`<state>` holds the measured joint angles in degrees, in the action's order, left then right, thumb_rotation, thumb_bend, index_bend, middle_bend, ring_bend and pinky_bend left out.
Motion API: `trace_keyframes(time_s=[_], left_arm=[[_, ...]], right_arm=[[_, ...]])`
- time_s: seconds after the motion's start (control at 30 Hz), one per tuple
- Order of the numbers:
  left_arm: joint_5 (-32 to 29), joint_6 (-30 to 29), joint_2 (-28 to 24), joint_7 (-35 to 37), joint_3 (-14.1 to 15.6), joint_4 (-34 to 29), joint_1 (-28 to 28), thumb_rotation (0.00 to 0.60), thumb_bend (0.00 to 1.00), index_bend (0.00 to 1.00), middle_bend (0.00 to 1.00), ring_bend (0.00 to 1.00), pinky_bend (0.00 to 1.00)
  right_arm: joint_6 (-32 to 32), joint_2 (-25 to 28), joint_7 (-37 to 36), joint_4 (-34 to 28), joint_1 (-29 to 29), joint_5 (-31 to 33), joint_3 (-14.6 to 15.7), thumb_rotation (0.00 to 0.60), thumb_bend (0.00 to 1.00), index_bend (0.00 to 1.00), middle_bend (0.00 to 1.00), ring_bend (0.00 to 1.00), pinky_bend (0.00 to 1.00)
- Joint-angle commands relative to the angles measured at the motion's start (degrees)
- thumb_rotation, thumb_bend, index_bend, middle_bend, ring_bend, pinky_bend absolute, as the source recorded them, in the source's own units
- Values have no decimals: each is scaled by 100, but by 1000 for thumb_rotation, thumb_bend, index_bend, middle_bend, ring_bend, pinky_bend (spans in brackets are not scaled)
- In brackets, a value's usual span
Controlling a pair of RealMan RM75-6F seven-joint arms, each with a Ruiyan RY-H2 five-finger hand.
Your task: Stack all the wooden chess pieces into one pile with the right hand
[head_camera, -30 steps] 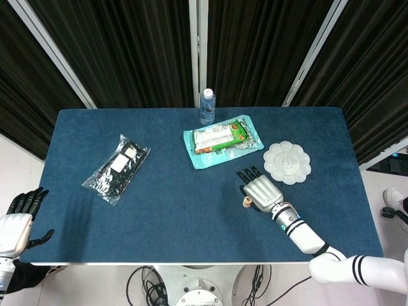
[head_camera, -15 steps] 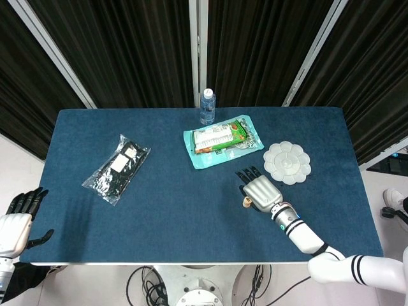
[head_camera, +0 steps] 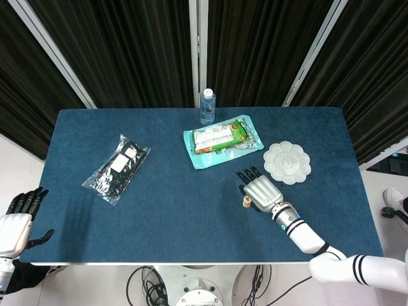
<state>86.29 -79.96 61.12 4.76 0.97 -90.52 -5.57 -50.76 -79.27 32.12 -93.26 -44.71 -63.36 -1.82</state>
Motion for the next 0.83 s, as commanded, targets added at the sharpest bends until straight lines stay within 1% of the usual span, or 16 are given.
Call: trace_keyframes(time_s=[0.03,0.1,0.13,0.2,0.27,0.3,0.33,0.37,0.43,0.5,0.6,0.7,0.83], left_arm=[[-1,-4,0,-3,-2,2,1,600,230,47,0,0,0],[-4,-12,-2,-1,-4,4,5,600,230,47,0,0,0],[-6,-19,-3,3,-6,6,8,600,230,47,0,0,0],[-4,-39,-4,22,-13,14,15,600,230,47,0,0,0],[-12,-48,-4,42,-22,22,18,600,230,47,0,0,0],[-12,-49,-2,45,-24,24,16,600,230,47,0,0,0],[-7,-48,2,40,-23,26,14,600,230,47,0,0,0],[3,-42,9,25,-18,28,11,600,230,47,0,0,0],[19,-37,20,-10,-10,23,6,600,230,47,0,0,0],[29,-62,33,-67,-14,21,11,600,230,47,0,0,0],[13,-103,61,-132,-34,33,23,600,231,47,0,0,0],[2,-113,85,-159,-50,51,20,600,230,47,0,0,0],[22,-121,101,-211,-50,54,13,600,230,47,0,0,0]], right_arm=[[-42,68,-46,-77,22,-31,-12,600,220,393,55,0,0],[-177,213,-143,-236,90,-120,-38,600,214,316,44,0,0],[-281,302,-189,-322,145,-190,-40,600,211,248,33,0,0],[-677,559,-275,-534,356,-455,-5,600,206,105,8,0,0],[-1280,809,-365,-681,689,-831,84,600,186,21,0,0,0],[-1555,906,-413,-710,855,-975,130,600,177,3,0,0,0],[-1817,995,-478,-721,1024,-1091,173,600,171,0,0,0,0],[-2144,1086,-660,-709,1256,-1211,216,600,171,0,0,0,0],[-2568,1194,-1079,-641,1598,-1320,257,600,185,0,0,0,0],[-2987,1303,-1440,-492,1979,-1337,303,600,207,0,0,0,0],[-3451,1348,-1760,-288,2454,-1247,326,600,211,0,0,0,0],[-3615,1325,-2086,-47,2759,-1228,359,600,209,0,0,0,0],[-3724,1275,-2219,163,2980,-1302,352,600,210,0,0,0,0]])
